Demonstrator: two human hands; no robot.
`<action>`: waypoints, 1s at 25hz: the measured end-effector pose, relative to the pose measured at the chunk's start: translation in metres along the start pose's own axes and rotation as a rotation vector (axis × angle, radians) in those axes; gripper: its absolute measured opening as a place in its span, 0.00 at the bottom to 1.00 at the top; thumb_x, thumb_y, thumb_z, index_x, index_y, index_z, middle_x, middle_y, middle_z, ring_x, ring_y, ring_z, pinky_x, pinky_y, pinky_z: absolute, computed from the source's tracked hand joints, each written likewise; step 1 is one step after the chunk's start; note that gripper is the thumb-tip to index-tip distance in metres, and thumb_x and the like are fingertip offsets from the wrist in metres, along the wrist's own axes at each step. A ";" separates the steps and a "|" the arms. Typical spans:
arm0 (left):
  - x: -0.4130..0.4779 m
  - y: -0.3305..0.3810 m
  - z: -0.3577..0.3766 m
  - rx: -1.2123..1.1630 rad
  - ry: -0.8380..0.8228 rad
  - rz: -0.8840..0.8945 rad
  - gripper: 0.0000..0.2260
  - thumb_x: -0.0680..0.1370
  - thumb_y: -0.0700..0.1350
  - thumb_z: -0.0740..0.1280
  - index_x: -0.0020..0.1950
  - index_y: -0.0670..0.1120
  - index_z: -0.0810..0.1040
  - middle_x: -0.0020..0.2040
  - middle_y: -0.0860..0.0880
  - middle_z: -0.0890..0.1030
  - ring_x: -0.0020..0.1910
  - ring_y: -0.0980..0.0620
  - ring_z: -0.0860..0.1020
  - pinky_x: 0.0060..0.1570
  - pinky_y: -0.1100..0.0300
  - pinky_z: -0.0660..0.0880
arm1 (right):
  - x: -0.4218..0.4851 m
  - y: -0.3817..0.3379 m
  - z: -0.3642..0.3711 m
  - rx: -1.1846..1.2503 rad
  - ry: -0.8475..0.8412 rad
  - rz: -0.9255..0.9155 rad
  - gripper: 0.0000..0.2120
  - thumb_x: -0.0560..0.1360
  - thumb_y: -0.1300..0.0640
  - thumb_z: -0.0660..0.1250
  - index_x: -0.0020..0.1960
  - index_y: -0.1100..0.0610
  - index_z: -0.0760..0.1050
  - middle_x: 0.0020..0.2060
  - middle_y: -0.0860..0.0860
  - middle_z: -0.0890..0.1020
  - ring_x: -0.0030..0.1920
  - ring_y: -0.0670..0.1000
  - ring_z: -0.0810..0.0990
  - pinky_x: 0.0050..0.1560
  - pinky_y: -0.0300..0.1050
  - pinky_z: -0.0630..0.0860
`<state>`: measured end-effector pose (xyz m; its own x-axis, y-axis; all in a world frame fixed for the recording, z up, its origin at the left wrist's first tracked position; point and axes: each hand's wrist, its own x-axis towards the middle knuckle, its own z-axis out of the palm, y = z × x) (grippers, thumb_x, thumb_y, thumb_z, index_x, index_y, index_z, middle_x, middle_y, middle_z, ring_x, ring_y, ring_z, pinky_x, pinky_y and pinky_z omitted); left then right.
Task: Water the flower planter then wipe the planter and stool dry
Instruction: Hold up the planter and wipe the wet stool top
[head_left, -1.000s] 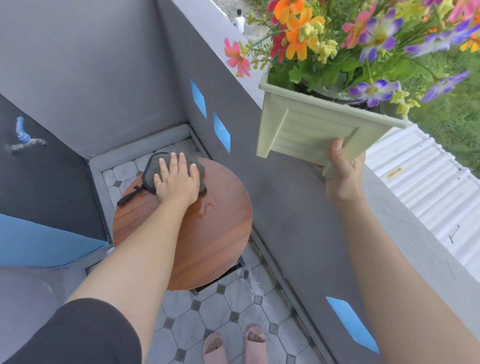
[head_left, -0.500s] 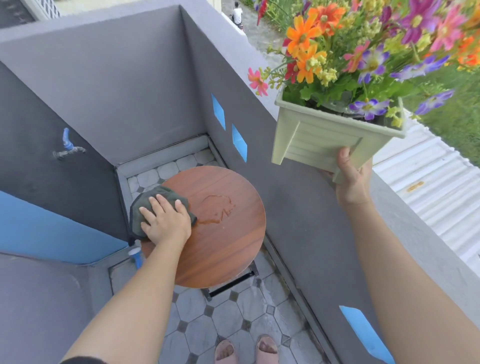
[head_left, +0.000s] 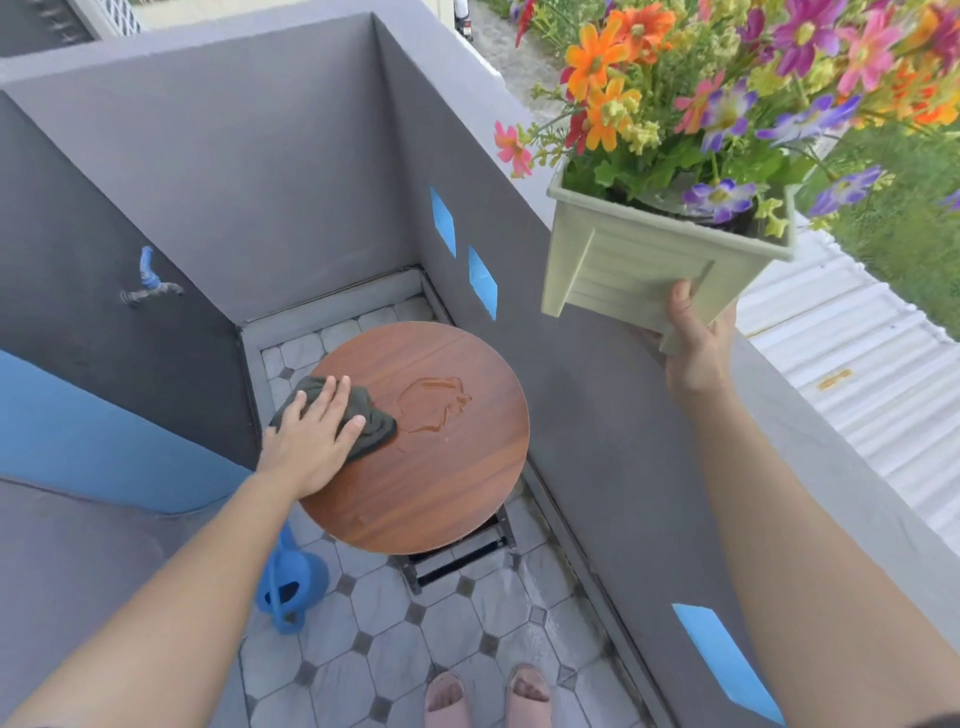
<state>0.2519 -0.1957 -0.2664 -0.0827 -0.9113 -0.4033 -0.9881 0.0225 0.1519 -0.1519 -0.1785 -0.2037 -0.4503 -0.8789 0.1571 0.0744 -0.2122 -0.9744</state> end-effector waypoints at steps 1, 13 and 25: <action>-0.010 0.006 0.008 -0.011 0.059 -0.069 0.26 0.79 0.62 0.43 0.76 0.59 0.42 0.78 0.59 0.46 0.75 0.46 0.52 0.65 0.39 0.59 | 0.000 -0.001 0.000 -0.004 0.008 0.011 0.35 0.66 0.36 0.75 0.67 0.47 0.66 0.63 0.52 0.76 0.70 0.62 0.71 0.66 0.75 0.66; -0.112 0.085 0.081 0.146 0.236 0.067 0.41 0.68 0.67 0.64 0.70 0.38 0.67 0.67 0.39 0.73 0.37 0.42 0.72 0.31 0.53 0.66 | -0.001 -0.003 0.006 -0.020 0.012 0.018 0.44 0.62 0.32 0.75 0.69 0.53 0.64 0.59 0.48 0.77 0.62 0.49 0.76 0.70 0.58 0.69; -0.099 0.151 0.033 -0.802 -0.099 0.055 0.18 0.78 0.47 0.64 0.68 0.54 0.70 0.50 0.54 0.78 0.40 0.58 0.77 0.36 0.66 0.72 | -0.001 -0.004 0.009 -0.019 -0.006 -0.041 0.49 0.62 0.32 0.74 0.71 0.59 0.62 0.60 0.55 0.75 0.62 0.53 0.74 0.69 0.57 0.69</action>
<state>0.1065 -0.0883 -0.2330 -0.1771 -0.8759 -0.4489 -0.5922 -0.2694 0.7594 -0.1437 -0.1811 -0.1982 -0.4469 -0.8725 0.1978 0.0387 -0.2398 -0.9701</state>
